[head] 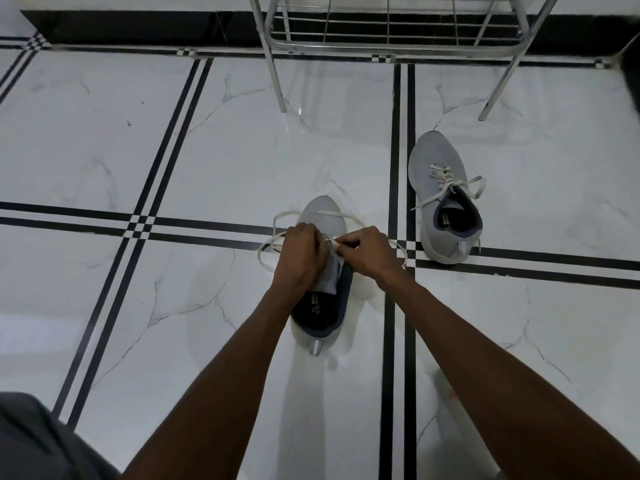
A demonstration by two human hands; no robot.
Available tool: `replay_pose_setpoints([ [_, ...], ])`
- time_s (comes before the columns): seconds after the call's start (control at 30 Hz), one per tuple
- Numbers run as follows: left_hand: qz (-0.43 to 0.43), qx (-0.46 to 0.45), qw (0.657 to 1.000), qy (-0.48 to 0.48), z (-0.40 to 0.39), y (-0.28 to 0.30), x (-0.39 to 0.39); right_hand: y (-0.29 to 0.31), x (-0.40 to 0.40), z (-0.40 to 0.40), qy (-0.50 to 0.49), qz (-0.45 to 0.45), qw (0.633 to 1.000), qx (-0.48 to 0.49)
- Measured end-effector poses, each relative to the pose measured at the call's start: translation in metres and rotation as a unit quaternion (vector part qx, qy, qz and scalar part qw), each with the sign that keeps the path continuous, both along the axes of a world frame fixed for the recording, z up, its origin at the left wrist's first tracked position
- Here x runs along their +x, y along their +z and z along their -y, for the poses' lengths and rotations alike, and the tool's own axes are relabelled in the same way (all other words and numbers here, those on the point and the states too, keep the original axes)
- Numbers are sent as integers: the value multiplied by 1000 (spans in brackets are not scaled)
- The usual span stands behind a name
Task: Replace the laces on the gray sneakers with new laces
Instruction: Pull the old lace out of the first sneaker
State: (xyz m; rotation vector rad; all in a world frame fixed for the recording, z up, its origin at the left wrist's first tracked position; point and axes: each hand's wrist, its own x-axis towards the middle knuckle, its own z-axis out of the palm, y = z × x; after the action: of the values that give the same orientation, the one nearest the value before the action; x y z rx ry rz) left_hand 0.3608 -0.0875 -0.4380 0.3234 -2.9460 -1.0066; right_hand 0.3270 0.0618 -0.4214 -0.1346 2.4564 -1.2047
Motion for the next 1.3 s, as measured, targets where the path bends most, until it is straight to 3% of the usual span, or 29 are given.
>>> replay_pose_setpoints([
  [0.1, -3, 112, 975, 191, 4, 4, 2, -2, 0, 1, -31, 1, 1000, 1],
  [0.17, -1, 158, 953, 256, 6, 5, 7, 0, 0, 3, -32, 5, 999, 2],
  [0.3, -61, 136, 980, 128, 5, 11, 15, 4, -1, 8, -12, -1, 1000, 15],
  [0.43, -70, -14, 996, -59, 11, 3, 9, 4, -2, 9, -2, -1, 1000, 17],
  [0.53, -62, -84, 992, -67, 9, 5, 2, 2, -1, 9, 9, -12, 1000, 25],
  [0.63, -65, -76, 994, 51, 12, 4, 2, 0, 1, 5, -2, -11, 1000, 24],
  [0.7, -57, 45, 974, 213, 21, 2, 4, -1, 1, 5, -8, -12, 1000, 15],
  [0.77, -61, 120, 956, 261, 26, 2, 10, 0, 2, 7, -7, -9, 1000, 16],
  [0.87, -113, 59, 988, 92, 23, 10, 16, 0, 1, 10, 0, -18, 999, 34],
  [0.97, -97, -40, 990, -92, 21, 6, 5, 0, 0, 10, 11, -27, 999, 42],
  [1.17, -6, -152, 983, -101, 10, 3, -9, -3, 1, 8, 26, -39, 998, 45],
  [1.3, -6, -160, 978, -131, 19, 2, -11, -3, 2, 8, 35, -39, 998, 46],
])
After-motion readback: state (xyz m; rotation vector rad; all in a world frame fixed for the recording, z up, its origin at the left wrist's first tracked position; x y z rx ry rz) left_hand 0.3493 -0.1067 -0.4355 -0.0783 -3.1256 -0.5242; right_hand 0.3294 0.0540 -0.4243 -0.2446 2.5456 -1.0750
